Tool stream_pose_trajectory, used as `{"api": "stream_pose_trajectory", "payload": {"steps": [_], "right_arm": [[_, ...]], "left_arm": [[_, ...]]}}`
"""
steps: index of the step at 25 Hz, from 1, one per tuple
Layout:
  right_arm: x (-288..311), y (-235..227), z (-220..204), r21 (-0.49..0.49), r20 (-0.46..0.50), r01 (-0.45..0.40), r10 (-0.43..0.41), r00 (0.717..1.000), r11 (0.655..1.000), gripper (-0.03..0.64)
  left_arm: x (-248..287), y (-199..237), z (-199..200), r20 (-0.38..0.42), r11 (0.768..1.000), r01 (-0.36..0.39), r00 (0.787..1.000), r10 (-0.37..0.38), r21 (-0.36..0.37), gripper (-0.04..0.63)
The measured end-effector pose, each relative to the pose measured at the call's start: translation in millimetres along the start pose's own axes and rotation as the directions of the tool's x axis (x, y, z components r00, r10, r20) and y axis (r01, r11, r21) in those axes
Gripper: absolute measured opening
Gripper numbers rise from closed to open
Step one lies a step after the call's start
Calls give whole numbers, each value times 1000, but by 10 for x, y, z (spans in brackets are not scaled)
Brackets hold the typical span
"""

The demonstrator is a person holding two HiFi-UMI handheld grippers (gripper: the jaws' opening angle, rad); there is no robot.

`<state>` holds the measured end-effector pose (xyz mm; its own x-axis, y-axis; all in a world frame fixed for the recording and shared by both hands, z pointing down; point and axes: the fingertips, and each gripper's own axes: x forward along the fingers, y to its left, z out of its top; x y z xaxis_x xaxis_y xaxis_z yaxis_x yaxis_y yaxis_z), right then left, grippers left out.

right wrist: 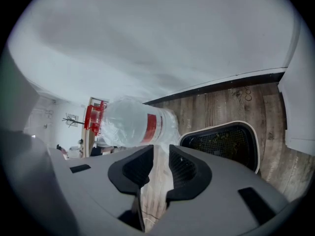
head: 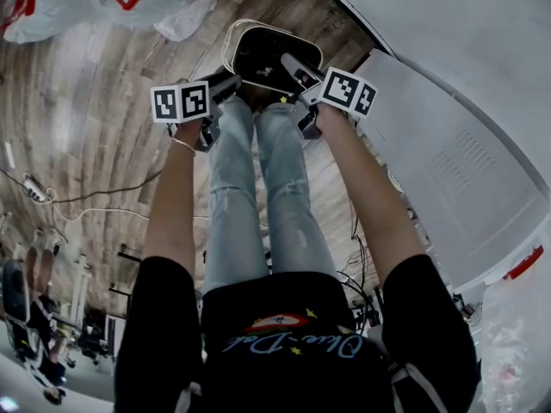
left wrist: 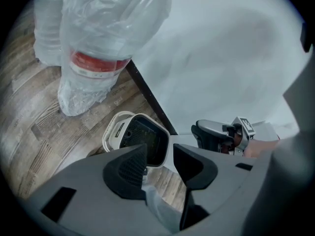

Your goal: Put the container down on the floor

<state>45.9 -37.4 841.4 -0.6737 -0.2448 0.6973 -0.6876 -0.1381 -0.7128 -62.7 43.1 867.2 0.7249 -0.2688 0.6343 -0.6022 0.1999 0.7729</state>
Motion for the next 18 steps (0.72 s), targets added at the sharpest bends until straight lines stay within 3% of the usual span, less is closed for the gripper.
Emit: {"api": "stream_pose_trajectory", "payload": {"steps": [3, 12, 18], "right_arm": [[-75, 143, 77, -18, 23, -8, 9, 1000, 1000, 26], [-413, 475, 155, 53, 137, -43, 35, 990, 998, 6], [-823, 775, 307, -81, 256, 2, 19, 966, 997, 0]], "left_arm": [[-74, -170, 105, 34, 999, 26, 999, -27, 33, 141], [-389, -552, 254, 97, 994, 81, 991, -87, 70, 25], [-662, -972, 338, 165, 974, 85, 979, -121, 208, 8]]}}
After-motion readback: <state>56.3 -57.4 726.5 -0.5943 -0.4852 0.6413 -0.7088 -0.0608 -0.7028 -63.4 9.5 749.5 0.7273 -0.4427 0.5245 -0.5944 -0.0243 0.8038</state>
